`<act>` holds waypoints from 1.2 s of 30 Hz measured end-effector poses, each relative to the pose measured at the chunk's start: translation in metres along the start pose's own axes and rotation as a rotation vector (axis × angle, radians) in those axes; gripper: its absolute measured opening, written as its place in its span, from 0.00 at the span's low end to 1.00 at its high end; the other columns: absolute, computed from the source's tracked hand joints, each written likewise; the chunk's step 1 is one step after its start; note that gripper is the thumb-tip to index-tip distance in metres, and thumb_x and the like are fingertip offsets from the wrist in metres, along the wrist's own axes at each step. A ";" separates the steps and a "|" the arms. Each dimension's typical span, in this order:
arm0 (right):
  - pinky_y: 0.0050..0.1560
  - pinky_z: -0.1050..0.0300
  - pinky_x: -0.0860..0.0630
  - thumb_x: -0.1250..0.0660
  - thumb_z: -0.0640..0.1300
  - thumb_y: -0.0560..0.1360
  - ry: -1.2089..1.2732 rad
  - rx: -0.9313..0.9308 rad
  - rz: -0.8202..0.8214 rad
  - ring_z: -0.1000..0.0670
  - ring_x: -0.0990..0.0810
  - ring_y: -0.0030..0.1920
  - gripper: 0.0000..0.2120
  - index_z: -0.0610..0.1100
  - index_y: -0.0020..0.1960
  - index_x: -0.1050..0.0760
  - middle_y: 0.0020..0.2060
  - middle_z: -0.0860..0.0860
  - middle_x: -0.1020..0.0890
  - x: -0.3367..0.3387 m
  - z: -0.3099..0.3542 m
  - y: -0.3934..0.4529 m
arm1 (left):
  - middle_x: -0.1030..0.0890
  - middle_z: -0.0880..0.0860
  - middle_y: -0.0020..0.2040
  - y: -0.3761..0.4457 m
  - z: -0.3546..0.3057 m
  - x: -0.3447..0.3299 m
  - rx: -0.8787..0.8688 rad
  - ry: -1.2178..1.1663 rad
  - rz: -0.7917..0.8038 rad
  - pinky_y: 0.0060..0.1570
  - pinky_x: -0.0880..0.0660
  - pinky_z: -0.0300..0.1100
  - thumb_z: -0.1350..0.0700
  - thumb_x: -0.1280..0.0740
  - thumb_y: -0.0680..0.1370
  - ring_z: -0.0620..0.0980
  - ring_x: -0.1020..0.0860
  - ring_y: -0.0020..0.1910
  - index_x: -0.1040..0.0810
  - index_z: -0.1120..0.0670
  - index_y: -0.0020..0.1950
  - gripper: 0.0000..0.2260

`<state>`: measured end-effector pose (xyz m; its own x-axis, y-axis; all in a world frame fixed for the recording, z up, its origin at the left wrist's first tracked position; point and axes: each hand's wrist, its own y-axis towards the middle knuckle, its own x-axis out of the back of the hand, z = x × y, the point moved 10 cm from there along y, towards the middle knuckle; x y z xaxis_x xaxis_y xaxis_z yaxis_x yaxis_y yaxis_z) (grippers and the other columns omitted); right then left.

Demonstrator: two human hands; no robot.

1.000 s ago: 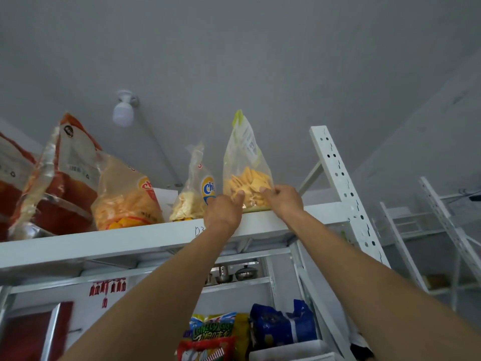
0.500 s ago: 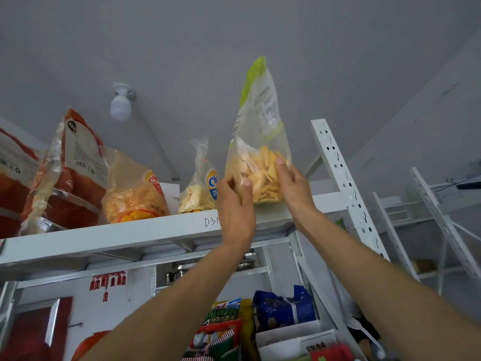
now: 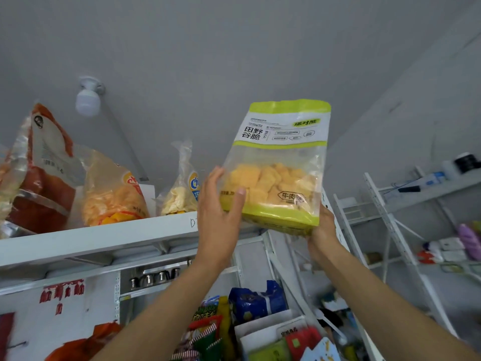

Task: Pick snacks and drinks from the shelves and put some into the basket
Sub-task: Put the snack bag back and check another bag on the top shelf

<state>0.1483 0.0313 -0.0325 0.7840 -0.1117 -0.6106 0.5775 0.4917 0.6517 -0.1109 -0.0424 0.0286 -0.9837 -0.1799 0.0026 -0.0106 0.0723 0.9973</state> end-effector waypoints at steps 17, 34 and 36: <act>0.33 0.59 0.21 0.47 0.42 0.83 -0.372 -0.197 0.208 0.43 0.18 0.40 0.16 0.35 0.53 0.22 0.39 0.44 0.16 -0.005 -0.038 -0.063 | 0.17 0.58 0.58 -0.082 0.106 0.019 0.768 -0.548 0.263 0.61 0.24 0.57 0.37 0.25 0.67 0.58 0.19 0.58 0.23 0.54 0.65 0.33; 0.66 0.37 0.29 0.35 0.77 0.62 -0.419 -0.101 0.481 0.45 0.19 0.60 0.35 0.59 0.63 0.24 0.55 0.51 0.16 -0.041 -0.049 -0.103 | 0.17 0.50 0.58 -0.100 0.109 0.051 0.584 -0.337 0.124 0.58 0.21 0.55 0.34 0.27 0.67 0.51 0.17 0.55 0.29 0.46 0.69 0.34; 0.64 0.37 0.26 0.34 0.72 0.66 -0.384 -0.108 0.460 0.44 0.18 0.57 0.31 0.56 0.62 0.23 0.52 0.49 0.15 -0.039 -0.050 -0.102 | 0.18 0.49 0.60 -0.101 0.111 0.052 0.575 -0.327 0.148 0.58 0.21 0.55 0.31 0.27 0.64 0.50 0.17 0.55 0.31 0.44 0.71 0.39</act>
<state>0.0474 0.0291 -0.0978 0.9853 -0.1604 -0.0580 0.1492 0.6458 0.7488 -0.1806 0.0499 -0.0797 -0.9849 0.1716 0.0238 0.1237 0.6001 0.7903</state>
